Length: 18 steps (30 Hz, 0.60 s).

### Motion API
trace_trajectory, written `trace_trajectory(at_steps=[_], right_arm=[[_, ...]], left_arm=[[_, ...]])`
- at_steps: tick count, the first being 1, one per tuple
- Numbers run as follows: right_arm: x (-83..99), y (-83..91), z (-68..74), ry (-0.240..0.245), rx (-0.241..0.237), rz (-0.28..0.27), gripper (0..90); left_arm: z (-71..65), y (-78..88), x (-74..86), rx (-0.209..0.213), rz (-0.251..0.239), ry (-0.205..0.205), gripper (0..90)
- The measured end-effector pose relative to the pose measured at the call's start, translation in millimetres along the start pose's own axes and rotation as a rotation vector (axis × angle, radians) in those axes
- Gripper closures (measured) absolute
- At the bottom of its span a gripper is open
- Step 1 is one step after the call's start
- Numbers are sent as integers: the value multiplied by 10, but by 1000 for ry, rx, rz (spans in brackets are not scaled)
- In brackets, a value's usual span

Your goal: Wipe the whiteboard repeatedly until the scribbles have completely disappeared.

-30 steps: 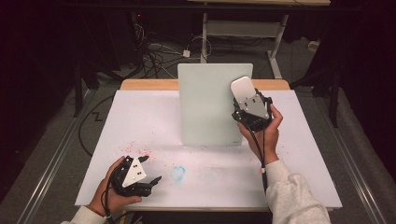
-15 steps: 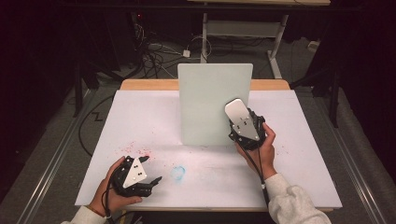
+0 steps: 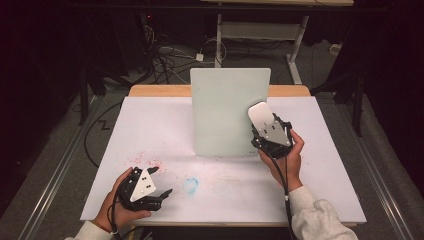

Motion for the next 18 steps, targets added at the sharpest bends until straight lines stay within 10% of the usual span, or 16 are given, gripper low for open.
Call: trace_trajectory(at_steps=[8,18], right_arm=[[-101,-32,-68,3,33,-6,308],[237,-91,227,92,-23,63,307]], left_arm=[[-6,-11,1,0,3,2,206],[-7,-2,-2,1,2,-2,206]])
Point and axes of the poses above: each handheld gripper's, and its own axes: y roughly backward along the jaws, x roughly out of its underside, z roughly to its left, the point moved 3 cm from there along -y, roughly forward along the jaws, and after that the axes turned 8 degrees about -x, right-handed, at the moved point
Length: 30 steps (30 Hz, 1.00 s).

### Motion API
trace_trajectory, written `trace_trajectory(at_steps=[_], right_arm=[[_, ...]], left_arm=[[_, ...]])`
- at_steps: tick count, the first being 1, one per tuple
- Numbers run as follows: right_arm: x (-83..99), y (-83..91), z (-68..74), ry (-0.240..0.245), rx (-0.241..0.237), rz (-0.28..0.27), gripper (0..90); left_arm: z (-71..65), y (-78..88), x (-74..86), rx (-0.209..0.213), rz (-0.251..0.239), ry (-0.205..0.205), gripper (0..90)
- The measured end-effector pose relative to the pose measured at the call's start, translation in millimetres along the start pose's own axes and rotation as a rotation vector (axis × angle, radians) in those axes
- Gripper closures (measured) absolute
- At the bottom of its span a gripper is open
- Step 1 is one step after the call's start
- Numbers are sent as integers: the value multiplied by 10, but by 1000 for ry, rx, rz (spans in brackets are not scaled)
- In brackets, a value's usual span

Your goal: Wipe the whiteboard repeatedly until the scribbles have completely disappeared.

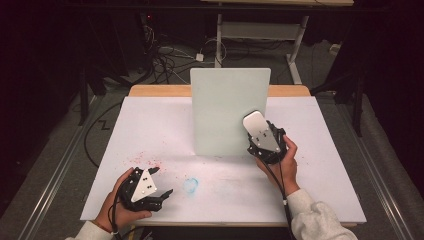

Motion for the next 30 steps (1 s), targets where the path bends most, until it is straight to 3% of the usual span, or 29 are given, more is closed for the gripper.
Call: trace_trajectory(at_steps=[3,7,17,30], right_arm=[[94,-30,91,22,-27,32,301],[169,-43,119,-1,-71,52,299],[242,-40,152,13,-100,88,300],[125,111,-1,-46,-115,28,302]], left_arm=[[3,4,0,-1,-1,2,206],[6,9,1,1,-3,2,206],[4,10,0,-1,-2,1,206],[14,20,1,-8,-5,1,207]])
Point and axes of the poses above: each handheld gripper's, and its own axes: y roughly backward along the jaws, x roughly out of its underside, z roughly to its left, the point moved 3 cm from there along -y, roughly forward along the jaws, and after that the axes turned 8 degrees about -x, right-handed, at the moved point
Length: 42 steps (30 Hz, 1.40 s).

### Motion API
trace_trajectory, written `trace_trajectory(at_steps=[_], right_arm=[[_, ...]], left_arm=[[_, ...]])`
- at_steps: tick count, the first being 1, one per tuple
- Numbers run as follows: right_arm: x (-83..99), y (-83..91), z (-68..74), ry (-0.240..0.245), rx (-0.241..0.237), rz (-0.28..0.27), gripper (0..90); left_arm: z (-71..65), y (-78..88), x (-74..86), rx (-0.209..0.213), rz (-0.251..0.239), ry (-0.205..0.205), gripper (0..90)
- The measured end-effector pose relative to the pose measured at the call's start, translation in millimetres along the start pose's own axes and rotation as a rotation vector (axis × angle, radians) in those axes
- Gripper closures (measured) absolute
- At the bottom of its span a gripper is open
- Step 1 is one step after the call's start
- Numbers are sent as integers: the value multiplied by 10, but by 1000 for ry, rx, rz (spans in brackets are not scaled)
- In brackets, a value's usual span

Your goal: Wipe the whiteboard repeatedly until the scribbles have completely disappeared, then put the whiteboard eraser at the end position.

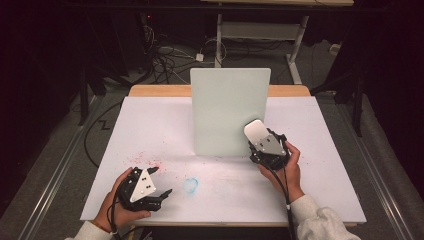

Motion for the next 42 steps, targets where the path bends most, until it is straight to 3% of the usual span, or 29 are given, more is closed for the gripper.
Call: trace_trajectory(at_steps=[6,22,42], right_arm=[[-93,121,-23,-3,-13,-51,302],[-229,291,-36,-9,-51,-109,303],[-285,501,97,52,-198,-113,302]], left_arm=[[-2,-4,-3,-2,2,-4,206],[30,-16,17,6,-5,6,206],[16,-25,-6,-1,-2,6,206]])
Point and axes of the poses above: each handheld gripper's, and its own axes: y roughly backward along the jaws, x roughly out of its underside, z roughly to its left, the point moved 3 cm from there along -y, roughly forward along the jaws, and after that the axes turned 8 degrees about -x, right-handed, at the moved point
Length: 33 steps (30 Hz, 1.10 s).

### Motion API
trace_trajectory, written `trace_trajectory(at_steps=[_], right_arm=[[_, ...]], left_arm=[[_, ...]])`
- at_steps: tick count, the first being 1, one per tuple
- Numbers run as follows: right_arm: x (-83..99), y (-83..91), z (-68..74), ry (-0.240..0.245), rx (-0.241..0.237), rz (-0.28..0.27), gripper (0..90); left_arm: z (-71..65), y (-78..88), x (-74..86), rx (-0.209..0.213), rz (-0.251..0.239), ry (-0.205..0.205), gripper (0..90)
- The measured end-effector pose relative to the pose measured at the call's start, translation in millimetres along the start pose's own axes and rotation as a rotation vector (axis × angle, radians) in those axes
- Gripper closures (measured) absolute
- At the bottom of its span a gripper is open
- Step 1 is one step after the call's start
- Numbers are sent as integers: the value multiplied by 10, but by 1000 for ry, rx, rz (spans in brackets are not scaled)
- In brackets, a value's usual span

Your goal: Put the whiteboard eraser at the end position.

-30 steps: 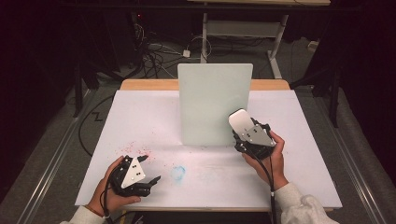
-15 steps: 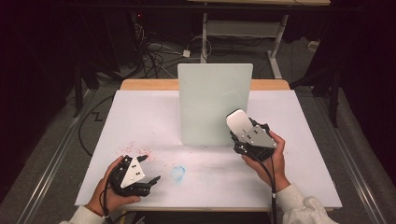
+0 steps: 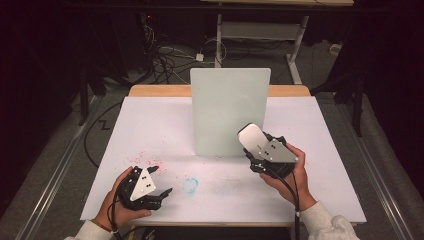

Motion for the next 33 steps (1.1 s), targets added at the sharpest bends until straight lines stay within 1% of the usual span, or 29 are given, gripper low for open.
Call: trace_trajectory(at_steps=[4,8,13,17,19,24,33], right_arm=[[-1,51,45,7,-47,8,302],[2,93,109,34,-82,22,302],[17,94,182,54,-121,43,302],[27,83,245,63,-189,64,302],[29,77,289,85,-235,86,302],[58,31,400,121,-295,136,302],[124,-110,544,141,-390,210,302]], left_arm=[[-15,13,-8,-3,0,-3,206],[-15,18,-11,-6,-1,-5,206],[-12,12,-7,-5,1,-4,206],[-14,12,-6,-3,4,-9,206],[-18,12,-8,-3,2,-9,206],[-17,12,-7,-2,3,-9,206],[-23,-1,-5,2,10,-12,206]])
Point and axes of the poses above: each handheld gripper's, and its own axes: y roughly backward along the jaws, x roughly out of its underside, z roughly to its left, the point moved 3 cm from there along -y, roughly forward along the jaws, and after that the axes turned 8 degrees about -x, right-handed, at the moved point
